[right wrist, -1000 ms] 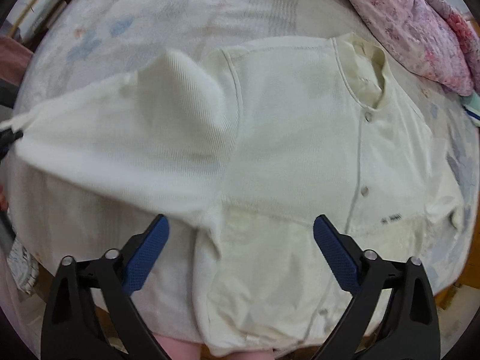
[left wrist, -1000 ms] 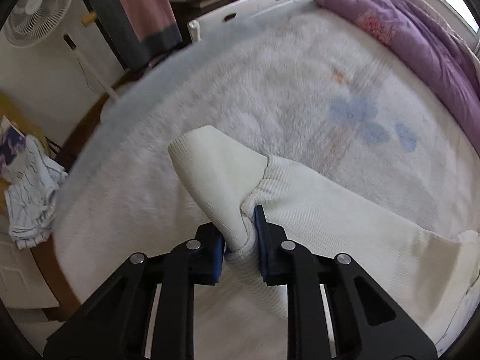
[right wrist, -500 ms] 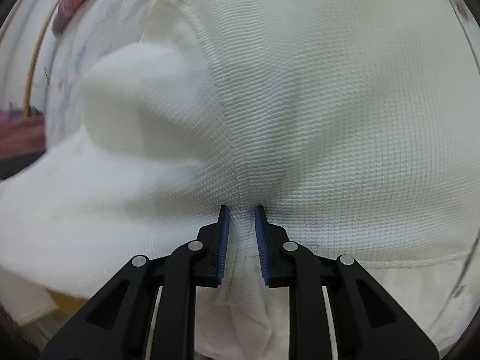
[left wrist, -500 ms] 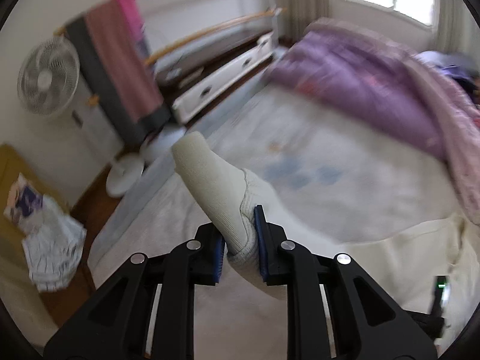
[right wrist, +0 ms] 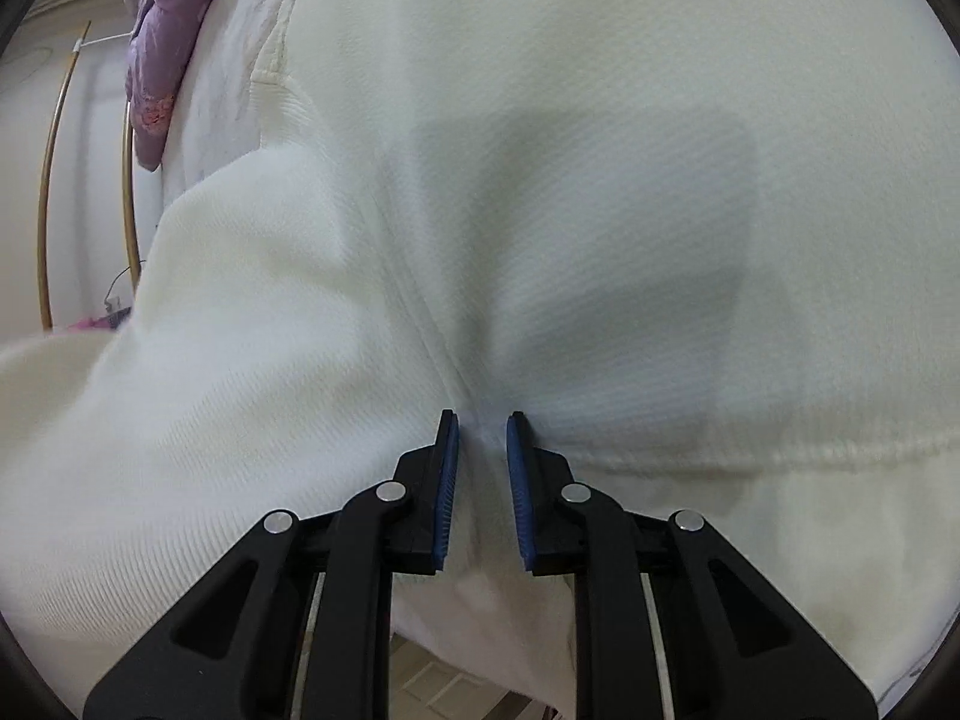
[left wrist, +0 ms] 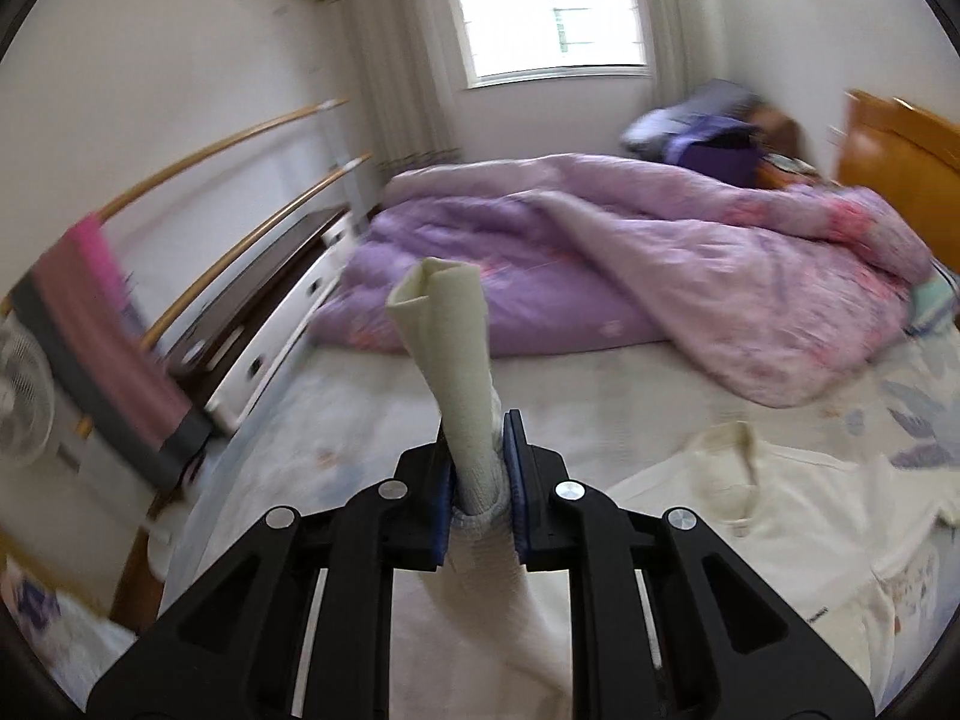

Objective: Fold large clothes
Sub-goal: 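Lift the sleeve with the left tool and fold it across the jacket body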

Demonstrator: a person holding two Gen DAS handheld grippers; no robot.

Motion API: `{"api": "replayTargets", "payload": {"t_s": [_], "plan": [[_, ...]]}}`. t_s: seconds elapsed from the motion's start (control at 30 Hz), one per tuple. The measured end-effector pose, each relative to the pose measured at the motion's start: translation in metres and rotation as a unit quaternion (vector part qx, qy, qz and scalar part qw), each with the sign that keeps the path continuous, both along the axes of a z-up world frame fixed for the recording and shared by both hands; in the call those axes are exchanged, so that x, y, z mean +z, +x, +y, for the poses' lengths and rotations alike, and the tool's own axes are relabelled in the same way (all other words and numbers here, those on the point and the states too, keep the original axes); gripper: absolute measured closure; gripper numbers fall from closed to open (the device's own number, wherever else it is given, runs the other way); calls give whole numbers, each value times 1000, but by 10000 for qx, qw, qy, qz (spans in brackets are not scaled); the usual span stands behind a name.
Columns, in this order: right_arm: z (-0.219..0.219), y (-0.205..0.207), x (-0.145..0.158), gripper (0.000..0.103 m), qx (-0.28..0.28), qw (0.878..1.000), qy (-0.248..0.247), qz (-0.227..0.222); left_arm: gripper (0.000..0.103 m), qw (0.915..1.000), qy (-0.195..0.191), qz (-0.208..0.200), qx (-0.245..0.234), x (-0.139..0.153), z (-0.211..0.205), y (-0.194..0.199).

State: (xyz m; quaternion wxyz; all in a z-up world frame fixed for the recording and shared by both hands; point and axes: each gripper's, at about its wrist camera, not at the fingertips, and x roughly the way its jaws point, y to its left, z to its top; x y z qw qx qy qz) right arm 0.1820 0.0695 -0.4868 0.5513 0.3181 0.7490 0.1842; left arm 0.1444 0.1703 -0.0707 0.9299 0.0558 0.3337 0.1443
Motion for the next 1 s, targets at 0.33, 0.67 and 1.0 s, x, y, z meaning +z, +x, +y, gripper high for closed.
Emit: {"api": "replayTargets", "payload": {"t_s": [0.33, 0.67, 1.0], "plan": [[-190, -52, 63, 85, -1115, 9930, -182, -342, 89, 9844, -228, 660, -1612, -67, -194, 47], [-389, -136, 93, 85, -2679, 9583, -976, -192, 88, 9478, -118, 2146, -2357, -249, -338, 62], [-432, -95, 122, 23, -2674, 9515, -1418, -560, 24, 9249, -605, 3258, -1864, -283, -286, 13]]}}
